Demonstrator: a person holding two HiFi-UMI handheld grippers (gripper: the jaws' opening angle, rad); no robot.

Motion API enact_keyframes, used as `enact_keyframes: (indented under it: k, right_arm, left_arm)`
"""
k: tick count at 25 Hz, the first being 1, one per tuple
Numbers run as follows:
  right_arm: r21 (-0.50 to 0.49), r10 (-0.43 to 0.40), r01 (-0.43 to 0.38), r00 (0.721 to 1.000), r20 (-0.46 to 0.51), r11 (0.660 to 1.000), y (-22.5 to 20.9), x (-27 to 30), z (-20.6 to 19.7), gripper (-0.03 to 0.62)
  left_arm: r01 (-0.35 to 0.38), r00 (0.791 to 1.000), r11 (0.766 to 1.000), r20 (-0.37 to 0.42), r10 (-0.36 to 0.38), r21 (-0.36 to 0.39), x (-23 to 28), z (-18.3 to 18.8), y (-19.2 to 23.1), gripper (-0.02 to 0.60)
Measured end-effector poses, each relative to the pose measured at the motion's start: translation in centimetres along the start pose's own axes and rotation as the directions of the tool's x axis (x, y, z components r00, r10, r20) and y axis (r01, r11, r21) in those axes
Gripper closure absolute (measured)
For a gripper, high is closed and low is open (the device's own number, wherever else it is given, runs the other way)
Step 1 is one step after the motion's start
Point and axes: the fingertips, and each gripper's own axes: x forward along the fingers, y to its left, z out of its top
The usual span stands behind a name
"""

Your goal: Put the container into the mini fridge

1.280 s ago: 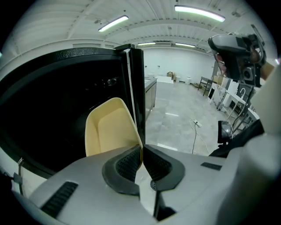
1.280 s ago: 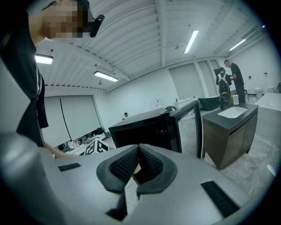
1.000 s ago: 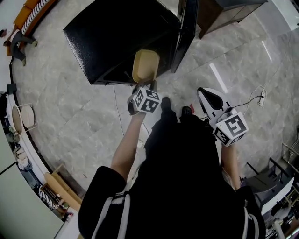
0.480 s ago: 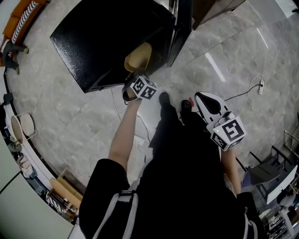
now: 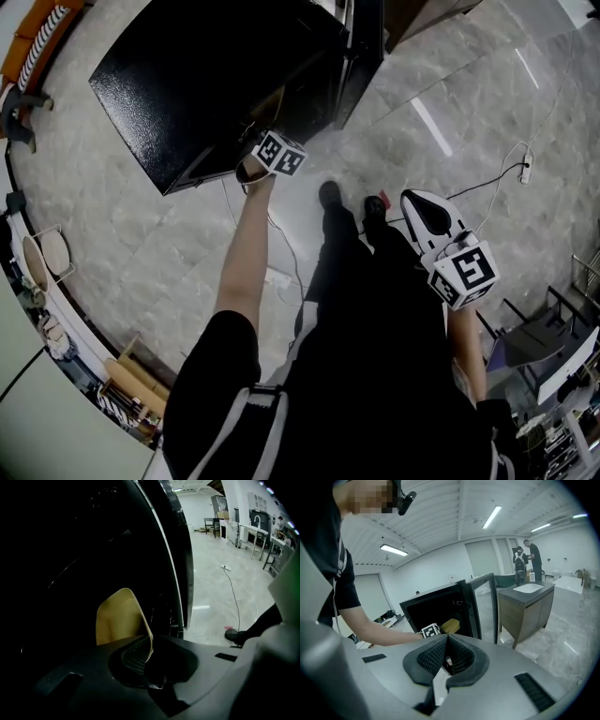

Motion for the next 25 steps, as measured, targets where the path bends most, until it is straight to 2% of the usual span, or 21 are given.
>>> enact_keyframes:
  k: [4,9,18,25]
  right_arm:
    - [0.026,-0.050,0.050,0.998,-0.024,0.998,-1.0,-0.2,-0.6,0.576]
    - [0.054,-0.082,0.084,0.996,-0.035,0.995,-1.4,-0.8,-1.0,0.576]
    - [0.052,-0.083,0.086,0.995,-0.049,0.995,-1.2,-1.0,-1.8,0.576]
    - [0.052,-0.098,0.101,0.994,-0.056,0.994,-1.3,-1.4,-2.1,0.576]
  left_arm:
    - [-0.032,0.999,0.999,-0.011,0.032,-0.008,1.8,-0.5,1.2,0.534]
    - [-0.098,0.995,0.995,-0.028,0.098,0.025,3.1,-1.2,2.3,0.534]
    - [-0.118,0.991,0.992,-0.063,0.121,0.046,5.3,-1.7,3.4,0.534]
    - [-0.139,0.988,0.990,-0.061,0.140,0.026,5.1,-1.7,3.6,0.534]
